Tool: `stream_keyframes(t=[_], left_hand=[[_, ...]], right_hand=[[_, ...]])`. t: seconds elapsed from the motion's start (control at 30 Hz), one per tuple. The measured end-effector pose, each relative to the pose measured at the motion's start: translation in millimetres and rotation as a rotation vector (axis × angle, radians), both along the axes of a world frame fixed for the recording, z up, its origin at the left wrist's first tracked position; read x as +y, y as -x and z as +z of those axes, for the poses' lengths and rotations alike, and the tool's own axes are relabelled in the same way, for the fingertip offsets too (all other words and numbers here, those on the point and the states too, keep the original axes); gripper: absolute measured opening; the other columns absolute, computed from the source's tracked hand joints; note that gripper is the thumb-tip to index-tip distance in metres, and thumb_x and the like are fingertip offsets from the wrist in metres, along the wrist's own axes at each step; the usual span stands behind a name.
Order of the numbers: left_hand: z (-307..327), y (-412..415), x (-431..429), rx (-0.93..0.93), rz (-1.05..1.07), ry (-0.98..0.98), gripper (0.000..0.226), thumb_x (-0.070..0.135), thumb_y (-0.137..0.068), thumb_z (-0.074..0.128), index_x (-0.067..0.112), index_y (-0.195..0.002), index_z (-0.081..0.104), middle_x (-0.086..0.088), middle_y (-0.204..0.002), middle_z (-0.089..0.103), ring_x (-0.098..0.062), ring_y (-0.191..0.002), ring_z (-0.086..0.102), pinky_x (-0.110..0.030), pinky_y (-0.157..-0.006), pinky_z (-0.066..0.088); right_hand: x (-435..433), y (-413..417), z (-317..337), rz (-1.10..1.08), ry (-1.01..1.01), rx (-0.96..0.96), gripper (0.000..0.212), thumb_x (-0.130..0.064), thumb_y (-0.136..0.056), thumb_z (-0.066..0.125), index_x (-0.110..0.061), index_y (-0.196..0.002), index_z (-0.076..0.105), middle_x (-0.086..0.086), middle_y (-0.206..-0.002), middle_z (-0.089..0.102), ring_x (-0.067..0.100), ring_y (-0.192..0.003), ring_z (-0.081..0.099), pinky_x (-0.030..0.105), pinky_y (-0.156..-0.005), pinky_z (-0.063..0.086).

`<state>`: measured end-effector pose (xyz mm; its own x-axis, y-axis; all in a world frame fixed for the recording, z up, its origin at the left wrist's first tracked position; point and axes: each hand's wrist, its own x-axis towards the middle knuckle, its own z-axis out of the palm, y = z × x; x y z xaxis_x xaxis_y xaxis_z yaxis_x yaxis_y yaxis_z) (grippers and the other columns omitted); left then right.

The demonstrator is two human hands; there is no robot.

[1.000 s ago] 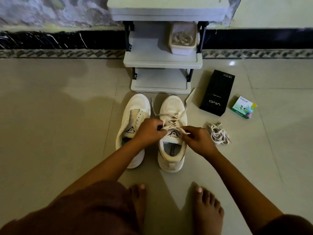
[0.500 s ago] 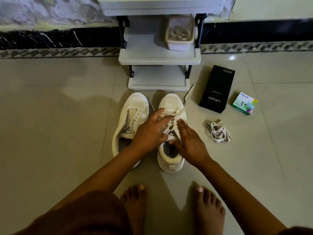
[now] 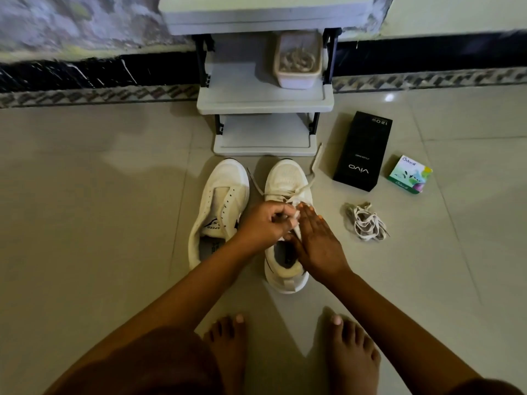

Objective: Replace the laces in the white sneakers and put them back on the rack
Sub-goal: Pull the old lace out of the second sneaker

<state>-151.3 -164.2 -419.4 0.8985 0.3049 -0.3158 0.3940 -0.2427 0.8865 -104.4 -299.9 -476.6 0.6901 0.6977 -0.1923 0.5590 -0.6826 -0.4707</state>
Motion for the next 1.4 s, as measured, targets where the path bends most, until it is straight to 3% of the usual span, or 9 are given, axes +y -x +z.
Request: stream_keyframes(t=[0.13,0.2,0.33,0.53,0.7,0.83,1.17,1.27,1.4], left_hand=[[-17.5,12.4,15.1,-0.108,-0.271,-0.767,0.031,0.019,-0.085,0.061,0.015,-0.115,0.066,-0.005,-0.122,0.06,-0.022,-0.11,0.056,-0.022,-0.091,0.038],[-18.3,16.9,14.5,-0.2,-0.306,-0.887,0.03,0.027,-0.085,0.052,0.013,-0.104,0.071,-0.006,-0.108,0.067,-0.024,-0.095,0.063,-0.029,-0.082,0.048],[-13.8,13.4,6.5,-0.265,-0.28,-0.843,0.03,0.024,-0.084,0.047,0.007,-0.086,0.071,-0.009,-0.092,0.068,-0.024,-0.083,0.063,-0.03,-0.074,0.051],[4.5,6.2,1.1,-0.137,-0.018,-0.1,0.006,0.007,-0.085,0.066,0.002,-0.088,0.069,-0.006,-0.087,0.066,-0.018,-0.084,0.063,-0.02,-0.078,0.05],[-11.0,13.1,11.2,-0.048,-0.224,-0.451,0.035,0.012,-0.083,0.066,0.018,-0.117,0.064,-0.001,-0.123,0.055,-0.013,-0.112,0.051,-0.019,-0.094,0.037],[-17.0,19.1,9.3,-0.136,-0.202,-0.677,0.023,0.02,-0.087,0.06,0.014,-0.107,0.069,-0.006,-0.115,0.062,-0.022,-0.103,0.059,-0.023,-0.085,0.041],[2.6,11.8,6.3,-0.281,-0.171,-0.461,0.021,0.021,-0.081,0.064,0.01,-0.097,0.072,-0.003,-0.112,0.063,-0.017,-0.105,0.058,-0.029,-0.093,0.045],[-7.5,14.6,10.6,-0.166,-0.25,-0.613,0.036,0.017,-0.082,0.067,0.016,-0.119,0.064,-0.003,-0.129,0.055,-0.019,-0.116,0.052,-0.031,-0.096,0.043],[-11.3,19.2,9.4,-0.154,-0.235,-0.724,0.023,0.022,-0.084,0.056,0.012,-0.098,0.071,-0.007,-0.109,0.065,-0.026,-0.094,0.063,-0.027,-0.076,0.046]], right_hand=[[1.9,1.2,1.0,-0.003,0.008,0.008,0.112,-0.079,-0.066,-0.023,-0.014,-0.151,0.01,0.003,-0.158,0.011,0.014,-0.146,0.009,0.021,-0.112,0.001],[1.9,1.1,1.1,-0.013,0.006,0.021,0.113,-0.08,-0.064,-0.024,-0.014,-0.151,0.009,0.003,-0.158,0.01,0.014,-0.146,0.008,0.02,-0.111,0.001],[2.3,1.5,1.3,-0.01,0.002,0.026,0.117,-0.08,-0.061,-0.027,-0.014,-0.151,0.008,0.003,-0.159,0.008,0.014,-0.146,0.007,0.019,-0.111,0.0],[2.2,0.9,-1.0,-0.003,-0.018,0.013,0.113,-0.08,-0.066,-0.023,-0.014,-0.151,0.01,0.004,-0.158,0.01,0.016,-0.146,0.01,0.022,-0.113,0.006],[1.3,0.8,-2.8,-0.011,-0.071,0.015,0.099,-0.077,-0.076,0.0,-0.014,-0.15,0.018,0.003,-0.157,0.015,0.016,-0.145,0.015,0.029,-0.118,0.016],[1.3,1.2,-4.1,-0.017,-0.077,0.001,0.101,-0.077,-0.076,-0.007,-0.013,-0.151,0.017,0.003,-0.157,0.016,0.016,-0.145,0.016,0.024,-0.114,0.012],[0.8,0.8,-9.0,-0.028,-0.12,0.008,0.103,-0.079,-0.075,-0.009,-0.016,-0.15,0.019,0.001,-0.157,0.018,0.015,-0.145,0.016,0.027,-0.114,0.019],[-0.3,2.0,-8.6,-0.055,-0.166,0.009,0.1,-0.079,-0.078,-0.003,-0.016,-0.149,0.026,0.003,-0.155,0.024,0.018,-0.143,0.023,0.027,-0.113,0.02],[1.0,2.4,-7.1,-0.069,-0.139,0.027,0.101,-0.082,-0.074,0.002,-0.018,-0.15,0.021,0.0,-0.157,0.019,0.015,-0.144,0.019,0.02,-0.111,0.013]])
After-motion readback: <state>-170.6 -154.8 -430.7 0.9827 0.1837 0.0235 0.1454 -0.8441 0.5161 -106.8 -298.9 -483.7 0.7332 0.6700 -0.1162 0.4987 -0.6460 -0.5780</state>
